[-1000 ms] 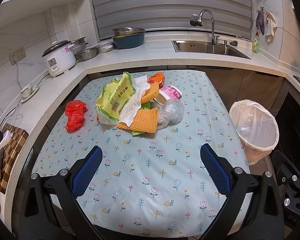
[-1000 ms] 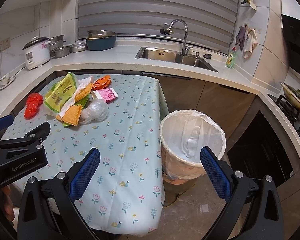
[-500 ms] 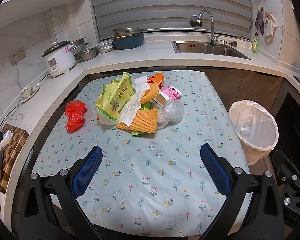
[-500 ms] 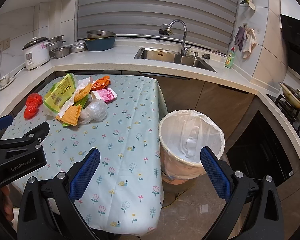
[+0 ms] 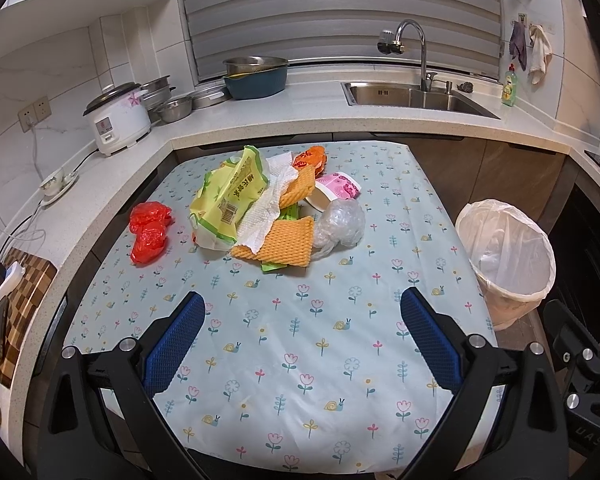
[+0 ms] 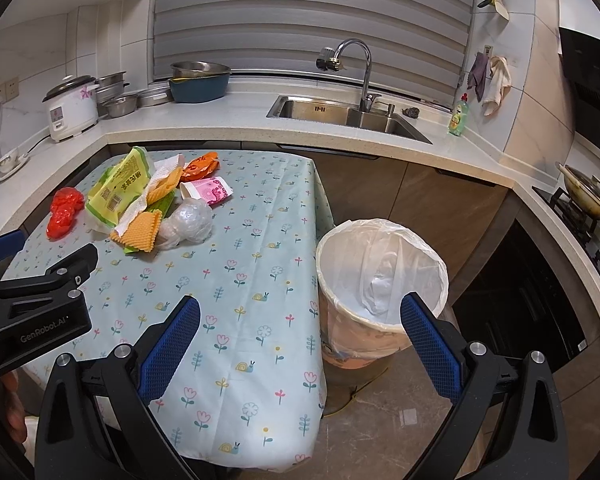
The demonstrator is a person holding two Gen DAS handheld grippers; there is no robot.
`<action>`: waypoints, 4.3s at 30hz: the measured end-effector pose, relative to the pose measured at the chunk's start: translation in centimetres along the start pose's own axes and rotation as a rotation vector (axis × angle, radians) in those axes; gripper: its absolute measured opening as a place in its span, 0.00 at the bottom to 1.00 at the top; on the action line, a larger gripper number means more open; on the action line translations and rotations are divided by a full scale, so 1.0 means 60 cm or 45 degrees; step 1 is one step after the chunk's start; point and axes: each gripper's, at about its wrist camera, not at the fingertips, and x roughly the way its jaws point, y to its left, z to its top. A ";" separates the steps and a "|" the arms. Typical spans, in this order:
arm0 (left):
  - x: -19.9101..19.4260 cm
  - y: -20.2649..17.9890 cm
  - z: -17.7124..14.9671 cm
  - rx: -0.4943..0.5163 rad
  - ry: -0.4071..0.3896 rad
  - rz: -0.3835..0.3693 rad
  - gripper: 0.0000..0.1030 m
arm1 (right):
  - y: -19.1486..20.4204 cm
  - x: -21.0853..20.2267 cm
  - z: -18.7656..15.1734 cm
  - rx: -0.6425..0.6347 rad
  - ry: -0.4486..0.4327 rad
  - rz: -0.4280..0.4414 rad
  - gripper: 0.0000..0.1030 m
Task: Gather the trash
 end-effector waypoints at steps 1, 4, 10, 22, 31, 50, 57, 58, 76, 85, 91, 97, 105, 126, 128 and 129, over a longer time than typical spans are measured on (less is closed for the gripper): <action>0.000 0.000 0.000 0.000 0.000 0.000 0.91 | 0.000 0.000 0.000 0.000 0.000 0.000 0.93; -0.003 -0.003 -0.001 0.002 -0.001 -0.003 0.91 | -0.008 -0.003 0.002 0.005 -0.001 0.000 0.93; -0.005 -0.004 0.000 0.002 -0.001 -0.003 0.91 | -0.012 -0.004 0.001 0.007 -0.001 -0.001 0.93; -0.006 -0.007 0.002 0.000 -0.004 -0.004 0.91 | -0.019 -0.007 0.007 0.004 -0.013 -0.011 0.93; -0.007 -0.007 0.003 -0.001 -0.005 -0.006 0.91 | -0.001 -0.010 0.012 -0.006 -0.027 -0.025 0.93; 0.044 0.087 0.019 -0.084 -0.033 0.017 0.91 | 0.067 0.014 0.030 -0.017 -0.049 0.002 0.93; 0.110 0.191 0.029 -0.165 0.003 0.080 0.91 | 0.112 0.060 0.051 0.012 -0.024 0.053 0.93; 0.122 0.207 0.030 -0.175 0.022 0.082 0.91 | 0.119 0.066 0.054 0.015 -0.021 0.057 0.93; 0.370 0.439 0.050 -0.243 0.199 0.172 0.92 | 0.330 0.220 0.151 -0.012 0.005 0.196 0.93; 0.444 0.467 0.048 -0.297 0.277 0.106 0.75 | 0.418 0.302 0.193 -0.006 0.058 0.286 0.93; 0.450 0.467 0.045 -0.322 0.278 0.029 0.41 | 0.467 0.345 0.202 -0.031 0.095 0.337 0.86; 0.433 0.448 0.055 -0.292 0.236 -0.010 0.30 | 0.501 0.388 0.191 -0.042 0.187 0.396 0.58; 0.392 0.419 0.082 -0.264 0.173 -0.057 0.29 | 0.494 0.379 0.194 -0.005 0.173 0.465 0.08; 0.213 0.149 0.149 0.001 -0.037 -0.345 0.29 | 0.162 0.188 0.213 0.291 -0.120 0.184 0.03; 0.201 0.111 0.149 0.037 -0.043 -0.382 0.29 | 0.123 0.177 0.202 0.324 -0.126 0.148 0.03; 0.194 0.091 0.149 0.057 -0.045 -0.404 0.29 | 0.104 0.172 0.195 0.343 -0.129 0.131 0.03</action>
